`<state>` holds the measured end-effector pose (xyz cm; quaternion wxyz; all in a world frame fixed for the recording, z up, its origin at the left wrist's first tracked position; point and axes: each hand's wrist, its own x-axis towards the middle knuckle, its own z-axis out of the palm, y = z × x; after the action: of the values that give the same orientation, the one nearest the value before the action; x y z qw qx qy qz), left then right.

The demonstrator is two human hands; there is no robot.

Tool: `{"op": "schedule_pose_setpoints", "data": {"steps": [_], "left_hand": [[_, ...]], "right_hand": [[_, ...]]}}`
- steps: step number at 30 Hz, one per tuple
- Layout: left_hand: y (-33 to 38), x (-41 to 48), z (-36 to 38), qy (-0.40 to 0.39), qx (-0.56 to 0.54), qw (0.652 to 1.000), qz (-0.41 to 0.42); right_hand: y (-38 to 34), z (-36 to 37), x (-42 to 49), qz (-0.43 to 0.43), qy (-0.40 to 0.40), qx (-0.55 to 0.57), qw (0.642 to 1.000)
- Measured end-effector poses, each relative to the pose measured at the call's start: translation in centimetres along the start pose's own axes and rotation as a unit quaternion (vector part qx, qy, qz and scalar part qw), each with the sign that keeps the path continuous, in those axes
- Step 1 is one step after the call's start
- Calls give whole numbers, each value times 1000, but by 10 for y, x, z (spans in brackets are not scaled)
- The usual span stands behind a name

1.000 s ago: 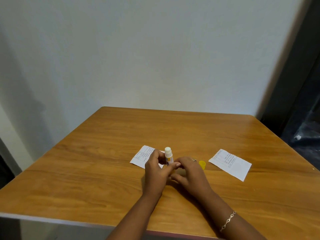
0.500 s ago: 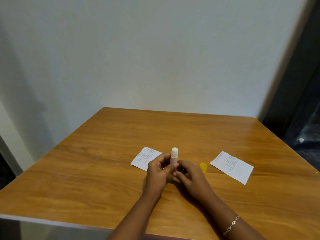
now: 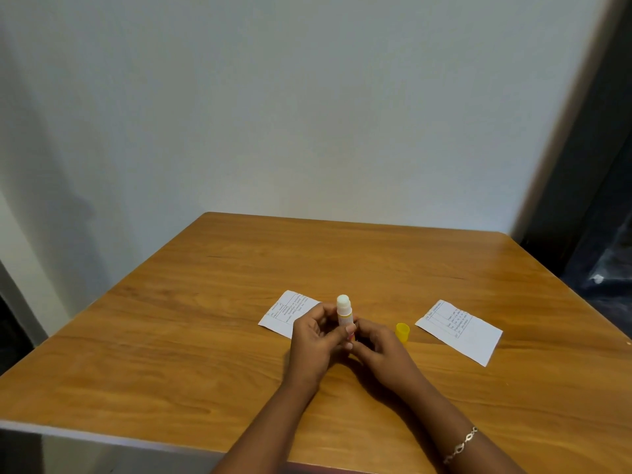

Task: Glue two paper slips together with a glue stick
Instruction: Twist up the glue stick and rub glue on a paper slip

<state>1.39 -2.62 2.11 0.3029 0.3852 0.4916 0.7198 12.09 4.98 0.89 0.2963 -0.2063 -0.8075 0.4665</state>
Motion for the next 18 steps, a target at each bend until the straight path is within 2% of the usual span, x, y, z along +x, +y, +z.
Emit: {"op": "schedule_pose_setpoints", "data": {"steps": [7, 13, 18], "left_hand": [[-1, 1, -1, 32, 2, 999, 2], [-3, 2, -2, 34, 18, 999, 15], [-1, 3, -3, 53, 11, 998, 11]], "right_hand": [[3, 4, 2, 22, 48, -16, 998], [1, -1, 0, 7, -18, 40, 999], [2, 2, 2, 15, 0, 11, 1000]]}}
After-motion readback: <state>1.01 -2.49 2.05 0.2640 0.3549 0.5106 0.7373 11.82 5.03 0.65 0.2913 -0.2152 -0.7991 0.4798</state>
